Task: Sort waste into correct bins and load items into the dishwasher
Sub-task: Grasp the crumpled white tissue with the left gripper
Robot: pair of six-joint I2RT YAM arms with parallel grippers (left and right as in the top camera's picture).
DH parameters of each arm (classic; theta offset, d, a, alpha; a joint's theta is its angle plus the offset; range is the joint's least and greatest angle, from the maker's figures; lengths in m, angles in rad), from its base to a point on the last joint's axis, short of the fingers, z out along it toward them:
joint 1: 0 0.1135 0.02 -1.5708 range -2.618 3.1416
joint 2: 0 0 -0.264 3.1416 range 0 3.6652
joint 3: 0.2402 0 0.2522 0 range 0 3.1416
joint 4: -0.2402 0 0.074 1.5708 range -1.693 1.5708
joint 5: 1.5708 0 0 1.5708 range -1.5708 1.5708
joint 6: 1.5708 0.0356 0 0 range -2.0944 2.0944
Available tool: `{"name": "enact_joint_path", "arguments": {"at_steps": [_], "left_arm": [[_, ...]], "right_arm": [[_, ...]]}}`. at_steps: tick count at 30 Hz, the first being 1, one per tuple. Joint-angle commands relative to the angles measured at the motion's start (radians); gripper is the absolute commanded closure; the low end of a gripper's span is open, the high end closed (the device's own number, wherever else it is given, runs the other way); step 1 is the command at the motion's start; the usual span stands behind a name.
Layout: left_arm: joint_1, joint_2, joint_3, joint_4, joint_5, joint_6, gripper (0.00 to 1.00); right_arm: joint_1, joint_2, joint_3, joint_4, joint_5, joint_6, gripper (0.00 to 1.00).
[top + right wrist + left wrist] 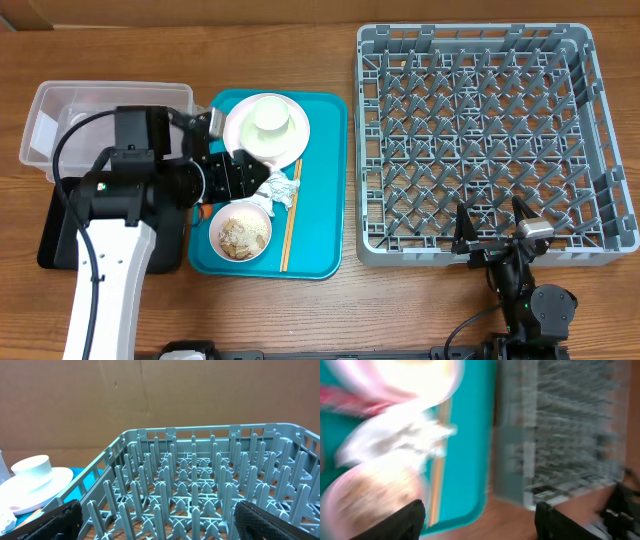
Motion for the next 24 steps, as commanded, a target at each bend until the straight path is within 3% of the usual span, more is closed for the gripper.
{"name": "enact_joint_path", "arguments": {"at_steps": [1,9,18,24], "left_arm": [[-0.025,0.0,0.02,-0.049,-0.36,-0.123,0.28],[-0.074,0.021,-0.02,-0.027,-0.443,-0.158,0.28],[-0.158,0.169,-0.042,0.037,-0.487,-0.198,0.25],[-0.23,0.274,-0.042,0.079,-0.657,-0.224,0.22]], "right_arm": [[-0.002,-0.012,-0.011,0.006,0.002,0.004,0.0],[-0.002,-0.011,-0.011,0.006,0.002,0.004,0.0],[-0.002,-0.012,-0.011,0.006,0.002,0.004,0.0],[-0.002,-0.011,-0.011,0.006,0.002,0.004,0.0]]}}
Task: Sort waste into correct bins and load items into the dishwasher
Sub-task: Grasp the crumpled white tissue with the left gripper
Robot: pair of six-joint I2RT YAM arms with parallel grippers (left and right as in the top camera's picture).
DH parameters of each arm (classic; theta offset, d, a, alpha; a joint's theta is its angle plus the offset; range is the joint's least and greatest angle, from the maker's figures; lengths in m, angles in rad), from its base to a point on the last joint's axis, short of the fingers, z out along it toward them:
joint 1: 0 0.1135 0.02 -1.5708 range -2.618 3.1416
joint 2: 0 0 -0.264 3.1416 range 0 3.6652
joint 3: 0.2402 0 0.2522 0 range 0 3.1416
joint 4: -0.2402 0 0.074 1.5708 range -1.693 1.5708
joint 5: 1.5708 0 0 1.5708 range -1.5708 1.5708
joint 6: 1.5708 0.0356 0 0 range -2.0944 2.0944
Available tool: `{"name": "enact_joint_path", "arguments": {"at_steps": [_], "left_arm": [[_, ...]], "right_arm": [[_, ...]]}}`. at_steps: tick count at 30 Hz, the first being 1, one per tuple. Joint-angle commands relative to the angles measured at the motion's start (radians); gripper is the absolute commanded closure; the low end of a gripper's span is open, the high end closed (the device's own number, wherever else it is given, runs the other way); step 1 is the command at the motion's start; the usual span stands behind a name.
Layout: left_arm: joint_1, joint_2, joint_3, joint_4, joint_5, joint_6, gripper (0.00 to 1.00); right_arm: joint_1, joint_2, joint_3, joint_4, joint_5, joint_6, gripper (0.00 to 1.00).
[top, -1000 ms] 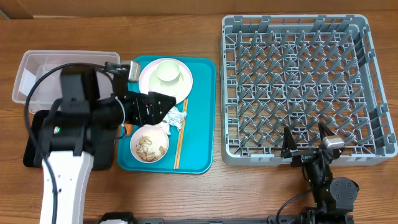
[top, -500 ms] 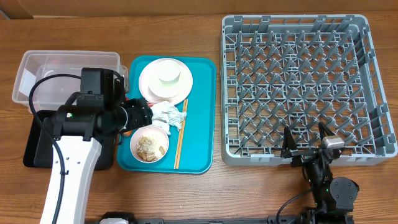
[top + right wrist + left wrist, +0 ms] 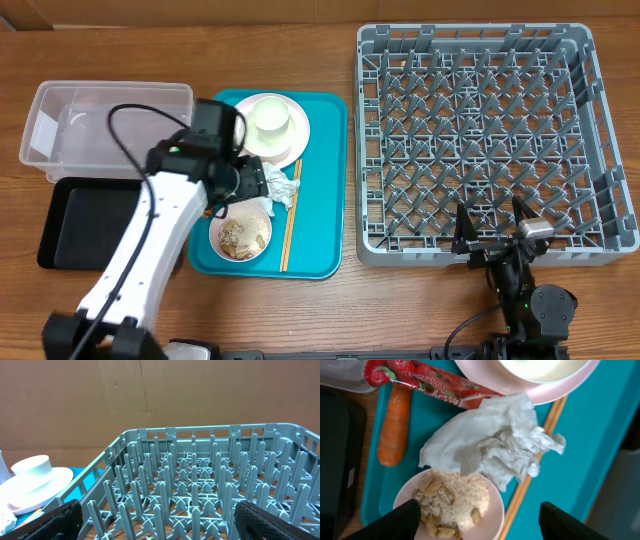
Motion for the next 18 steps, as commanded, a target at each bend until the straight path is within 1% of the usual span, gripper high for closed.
{"name": "enact_joint_path", "arguments": {"at_steps": [1,6,8,12,14,16,18], "left_arm": [[-0.026,0.062,-0.002,0.018,-0.129,-0.032,0.22],[-0.026,0.158,-0.002,0.061,-0.128,-0.031,0.21],[-0.026,0.191,-0.002,0.084,-0.115,-0.02,0.27],[-0.026,0.222,-0.002,0.114,-0.087,-0.002,0.3],[-0.026,0.222,-0.001,0.115,-0.087,-0.002,0.34],[-0.026,0.221,0.002,0.115,-0.087,-0.002,0.46],[-0.026,0.219,0.002,0.115,-0.087,-0.002,0.72]], "right_arm": [[-0.002,-0.012,-0.011,0.006,0.002,0.004,0.0],[-0.002,-0.012,-0.011,0.006,0.002,0.004,0.0],[-0.002,-0.012,-0.011,0.006,0.002,0.004,0.0],[-0.002,-0.012,-0.011,0.006,0.002,0.004,0.0],[-0.002,-0.012,-0.011,0.006,0.002,0.004,0.0],[-0.002,-0.012,-0.011,0.006,0.002,0.004,0.0],[-0.002,-0.012,-0.011,0.006,0.002,0.004,0.0]]}}
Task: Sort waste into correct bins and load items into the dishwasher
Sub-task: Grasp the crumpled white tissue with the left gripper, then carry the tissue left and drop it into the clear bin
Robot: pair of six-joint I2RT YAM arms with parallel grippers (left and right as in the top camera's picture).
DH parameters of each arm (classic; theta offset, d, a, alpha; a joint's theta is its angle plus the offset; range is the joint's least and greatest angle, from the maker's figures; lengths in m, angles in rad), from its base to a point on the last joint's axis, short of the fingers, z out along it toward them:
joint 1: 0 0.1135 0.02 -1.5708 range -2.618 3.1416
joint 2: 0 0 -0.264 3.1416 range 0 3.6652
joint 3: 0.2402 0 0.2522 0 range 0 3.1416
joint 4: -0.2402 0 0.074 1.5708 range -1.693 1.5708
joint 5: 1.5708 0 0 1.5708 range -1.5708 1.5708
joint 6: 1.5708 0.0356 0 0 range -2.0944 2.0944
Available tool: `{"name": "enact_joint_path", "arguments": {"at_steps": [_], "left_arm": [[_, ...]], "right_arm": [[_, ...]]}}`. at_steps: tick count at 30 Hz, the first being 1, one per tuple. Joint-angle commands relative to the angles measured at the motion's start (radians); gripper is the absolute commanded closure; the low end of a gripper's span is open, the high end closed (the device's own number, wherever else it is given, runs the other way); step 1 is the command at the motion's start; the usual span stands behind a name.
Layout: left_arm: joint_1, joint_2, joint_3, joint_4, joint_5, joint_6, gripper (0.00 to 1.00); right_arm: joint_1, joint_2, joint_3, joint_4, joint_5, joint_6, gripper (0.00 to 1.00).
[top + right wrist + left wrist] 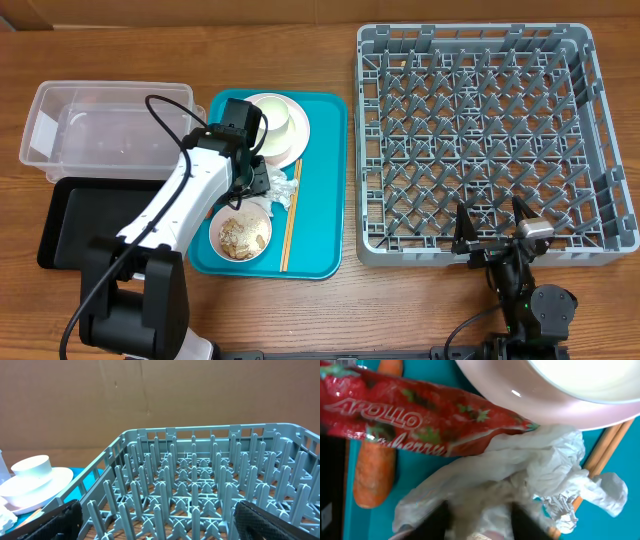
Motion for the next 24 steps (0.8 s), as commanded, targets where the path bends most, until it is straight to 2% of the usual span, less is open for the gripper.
{"name": "enact_joint_path", "arguments": {"at_steps": [1,5,6,12,24], "left_arm": [[-0.002,-0.004,0.006,-0.004,0.002,0.014,0.85],[-0.002,-0.006,0.034,-0.029,0.002,0.014,0.9],[-0.002,-0.006,0.044,-0.038,0.002,0.015,0.96],[-0.001,-0.022,0.143,-0.132,0.001,0.022,0.96],[0.01,-0.05,0.465,-0.367,0.001,0.042,0.96]], "right_arm": [[-0.002,-0.012,-0.011,0.006,0.002,0.004,0.0],[-0.002,-0.011,-0.011,0.006,0.002,0.004,0.0],[-0.002,-0.011,-0.011,0.006,0.002,0.004,0.0],[-0.002,-0.012,-0.011,0.006,0.002,0.004,0.0],[-0.002,-0.011,-0.011,0.006,0.002,0.004,0.0]]}}
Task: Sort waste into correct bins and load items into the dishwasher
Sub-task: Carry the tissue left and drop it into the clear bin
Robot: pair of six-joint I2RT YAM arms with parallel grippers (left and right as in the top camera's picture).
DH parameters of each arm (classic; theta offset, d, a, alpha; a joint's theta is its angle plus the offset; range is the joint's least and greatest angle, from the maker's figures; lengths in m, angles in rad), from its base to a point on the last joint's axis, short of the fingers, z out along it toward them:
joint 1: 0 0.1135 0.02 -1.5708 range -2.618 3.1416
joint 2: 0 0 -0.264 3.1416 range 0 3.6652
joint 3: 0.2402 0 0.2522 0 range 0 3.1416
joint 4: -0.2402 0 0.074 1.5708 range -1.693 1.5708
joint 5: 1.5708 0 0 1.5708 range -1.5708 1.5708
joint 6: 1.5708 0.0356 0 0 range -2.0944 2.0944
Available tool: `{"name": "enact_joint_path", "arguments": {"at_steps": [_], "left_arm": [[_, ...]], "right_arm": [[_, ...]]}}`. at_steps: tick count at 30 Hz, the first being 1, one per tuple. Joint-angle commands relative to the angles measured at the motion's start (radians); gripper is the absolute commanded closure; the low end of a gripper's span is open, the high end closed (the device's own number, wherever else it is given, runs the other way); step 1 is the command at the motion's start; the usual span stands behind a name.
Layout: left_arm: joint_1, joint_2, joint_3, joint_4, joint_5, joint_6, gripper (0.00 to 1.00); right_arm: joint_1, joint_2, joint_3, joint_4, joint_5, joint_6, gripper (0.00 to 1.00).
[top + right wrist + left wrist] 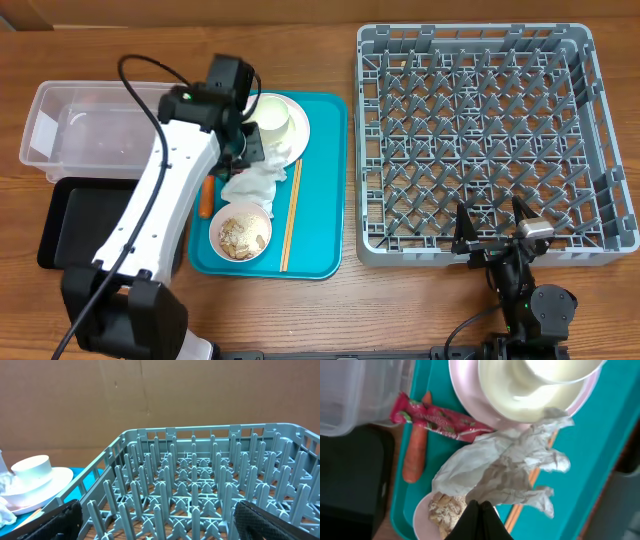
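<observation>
My left gripper (pixel 479 506) is shut on a crumpled white napkin (pixel 502 467), which hangs lifted above the teal tray (pixel 320 225). On the tray lie a pink plate with a white cup (pixel 270 120), a bowl of rice (pixel 242 233), a red snack wrapper (pixel 437 422), a carrot (pixel 415 455) and wooden chopsticks (pixel 291 215). The grey dish rack (pixel 480 130) stands at the right. My right gripper (pixel 165 520) rests open at the rack's near edge.
A clear plastic bin (pixel 95 130) sits left of the tray, with a black tray (pixel 85 225) in front of it. A cardboard wall (pixel 150 395) stands behind the rack.
My left gripper, low over the napkin and wrapper then, is now shut on the napkin and higher above the tray, the napkin lifted with it. The right arm is unchanged.
My left gripper stood open at the tray's left edge, then over the napkin and rice bowl, then close down on the napkin. It has now shut on the napkin and holds it above the tray. The right gripper stayed open at the rack.
</observation>
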Motion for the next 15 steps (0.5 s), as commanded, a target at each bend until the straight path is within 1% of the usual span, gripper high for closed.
{"name": "enact_joint_path", "arguments": {"at_steps": [1,7,10,15], "left_arm": [[0.017,-0.032,0.106,-0.035,0.001,0.027,0.96],[0.114,-0.032,0.226,-0.08,-0.006,0.03,0.96],[0.188,-0.032,0.235,-0.072,-0.01,0.03,0.96],[0.354,-0.03,0.235,-0.062,-0.017,0.02,0.96]], "right_arm": [[-0.002,-0.011,-0.011,0.006,0.002,0.003,0.0],[-0.002,-0.011,-0.011,0.006,0.002,0.003,0.0],[-0.002,-0.011,-0.011,0.006,0.002,0.003,0.0],[-0.002,-0.012,-0.011,0.006,0.002,0.003,0.0]]}}
